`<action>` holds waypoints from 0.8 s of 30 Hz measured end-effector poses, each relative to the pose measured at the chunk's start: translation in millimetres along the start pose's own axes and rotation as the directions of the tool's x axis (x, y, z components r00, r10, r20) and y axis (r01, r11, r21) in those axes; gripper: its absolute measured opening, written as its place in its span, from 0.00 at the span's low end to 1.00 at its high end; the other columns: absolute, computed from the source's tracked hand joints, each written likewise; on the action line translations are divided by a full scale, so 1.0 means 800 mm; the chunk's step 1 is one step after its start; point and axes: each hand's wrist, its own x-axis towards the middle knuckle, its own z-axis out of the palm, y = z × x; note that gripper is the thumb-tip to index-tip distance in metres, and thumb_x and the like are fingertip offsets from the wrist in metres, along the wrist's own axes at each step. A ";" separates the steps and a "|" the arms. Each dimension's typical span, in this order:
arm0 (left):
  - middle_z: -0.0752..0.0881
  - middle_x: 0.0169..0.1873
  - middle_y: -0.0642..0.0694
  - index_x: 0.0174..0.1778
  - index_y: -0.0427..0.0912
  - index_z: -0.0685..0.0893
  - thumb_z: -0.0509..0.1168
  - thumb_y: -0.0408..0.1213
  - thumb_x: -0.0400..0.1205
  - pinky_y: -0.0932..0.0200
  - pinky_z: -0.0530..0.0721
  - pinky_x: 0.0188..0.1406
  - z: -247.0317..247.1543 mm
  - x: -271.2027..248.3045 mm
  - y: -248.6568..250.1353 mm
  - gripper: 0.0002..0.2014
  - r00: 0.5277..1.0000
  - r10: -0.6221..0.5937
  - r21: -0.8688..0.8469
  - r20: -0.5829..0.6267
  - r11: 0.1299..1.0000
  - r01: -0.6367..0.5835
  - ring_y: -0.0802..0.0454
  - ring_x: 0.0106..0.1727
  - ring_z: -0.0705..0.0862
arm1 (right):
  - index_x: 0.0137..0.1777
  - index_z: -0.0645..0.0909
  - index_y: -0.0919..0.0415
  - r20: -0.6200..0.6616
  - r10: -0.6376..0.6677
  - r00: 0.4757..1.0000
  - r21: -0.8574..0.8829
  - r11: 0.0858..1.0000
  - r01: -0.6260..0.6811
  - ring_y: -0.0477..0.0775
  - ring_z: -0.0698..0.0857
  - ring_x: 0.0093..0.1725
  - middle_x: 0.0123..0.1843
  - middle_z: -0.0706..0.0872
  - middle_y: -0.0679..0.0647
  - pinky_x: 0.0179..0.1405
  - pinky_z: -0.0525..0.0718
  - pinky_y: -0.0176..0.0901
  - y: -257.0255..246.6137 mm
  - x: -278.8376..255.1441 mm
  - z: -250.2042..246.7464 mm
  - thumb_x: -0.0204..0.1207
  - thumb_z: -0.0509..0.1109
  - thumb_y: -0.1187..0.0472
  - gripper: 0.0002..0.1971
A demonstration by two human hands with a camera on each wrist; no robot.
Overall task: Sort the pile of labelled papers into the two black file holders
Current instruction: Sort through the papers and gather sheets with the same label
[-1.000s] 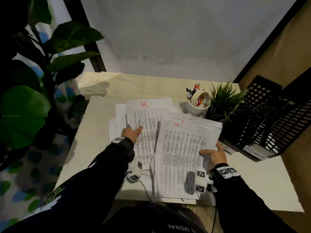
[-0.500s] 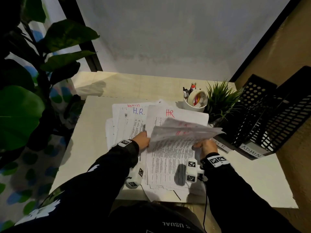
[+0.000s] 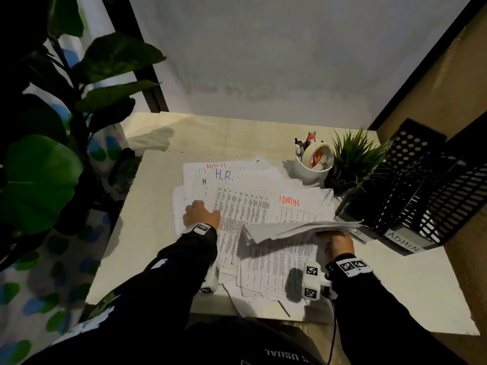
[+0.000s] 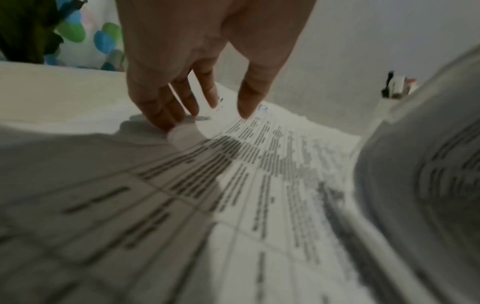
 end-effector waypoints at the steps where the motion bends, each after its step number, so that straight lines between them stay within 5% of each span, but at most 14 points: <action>1: 0.73 0.68 0.36 0.71 0.37 0.71 0.72 0.43 0.72 0.44 0.72 0.71 0.000 0.002 -0.005 0.32 1.000 -0.008 0.096 0.009 0.995 0.007 0.35 0.69 0.73 | 0.11 0.78 0.50 0.008 0.004 1.000 0.007 1.000 -0.004 0.47 0.76 0.26 0.06 0.72 0.38 0.11 0.71 0.21 0.004 0.004 -0.001 0.76 0.58 0.77 0.34; 2: 0.73 0.68 0.35 0.71 0.35 0.69 0.76 0.45 0.69 0.44 0.73 0.71 0.002 0.003 -0.008 0.37 1.000 -0.002 0.145 0.027 0.989 -0.002 0.34 0.69 0.73 | 0.05 0.76 0.54 0.013 0.007 1.000 -0.013 1.000 -0.006 0.48 0.77 0.26 0.07 0.74 0.39 0.12 0.73 0.23 0.007 0.005 -0.003 0.75 0.59 0.76 0.36; 5: 0.78 0.65 0.34 0.69 0.33 0.68 0.78 0.39 0.68 0.46 0.77 0.65 0.005 0.008 -0.019 0.37 0.996 0.007 0.074 0.088 0.997 -0.013 0.34 0.66 0.79 | 0.16 0.81 0.61 0.013 0.030 0.999 -0.035 0.999 -0.030 0.49 0.80 0.23 0.12 0.80 0.44 0.12 0.75 0.27 0.019 0.020 -0.004 0.72 0.64 0.75 0.23; 7: 0.81 0.61 0.34 0.65 0.34 0.72 0.75 0.35 0.72 0.50 0.79 0.59 0.003 0.011 -0.027 0.27 0.995 0.019 0.024 0.102 0.999 -0.021 0.36 0.62 0.82 | 0.23 0.83 0.65 0.026 0.072 0.997 0.006 0.997 -0.072 0.57 0.80 0.28 0.25 0.84 0.56 0.16 0.77 0.33 0.025 0.022 -0.001 0.56 0.73 0.73 0.06; 10: 0.84 0.56 0.31 0.58 0.31 0.81 0.66 0.34 0.79 0.52 0.79 0.56 0.000 0.012 -0.037 0.14 0.988 0.136 -0.023 0.075 0.991 -0.135 0.35 0.59 0.83 | 0.24 0.86 0.64 0.058 0.107 0.993 0.057 0.992 -0.110 0.58 0.78 0.32 0.34 0.82 0.60 0.27 0.76 0.38 0.062 0.065 -0.007 0.34 0.74 0.70 0.12; 14: 0.87 0.50 0.39 0.52 0.38 0.85 0.62 0.32 0.81 0.55 0.79 0.51 0.002 -0.002 -0.037 0.08 0.970 0.242 -0.326 0.012 0.918 -0.225 0.38 0.54 0.85 | 0.32 0.84 0.67 0.116 0.152 0.982 0.179 0.969 -0.172 0.50 0.84 0.24 0.27 0.86 0.56 0.22 0.81 0.31 0.039 0.030 0.000 0.47 0.71 0.73 0.11; 19: 0.87 0.40 0.41 0.40 0.39 0.84 0.63 0.26 0.77 0.56 0.77 0.42 0.015 -0.035 -0.019 0.06 0.920 0.352 -0.516 0.171 0.828 -0.221 0.46 0.43 0.82 | 0.31 0.80 0.66 0.108 0.126 0.986 0.303 0.940 -0.153 0.43 0.79 0.14 0.17 0.82 0.50 0.12 0.72 0.25 0.027 0.001 0.017 0.55 0.66 0.77 0.08; 24: 0.81 0.34 0.42 0.26 0.51 0.83 0.56 0.13 0.73 0.57 0.73 0.43 0.034 -0.055 -0.003 0.26 0.830 0.452 -0.556 0.326 0.802 -0.218 0.48 0.41 0.78 | 0.28 0.75 0.67 0.090 0.085 0.992 0.417 0.901 -0.115 0.50 0.84 0.21 0.16 0.82 0.49 0.19 0.80 0.28 0.025 -0.002 0.023 0.64 0.61 0.81 0.11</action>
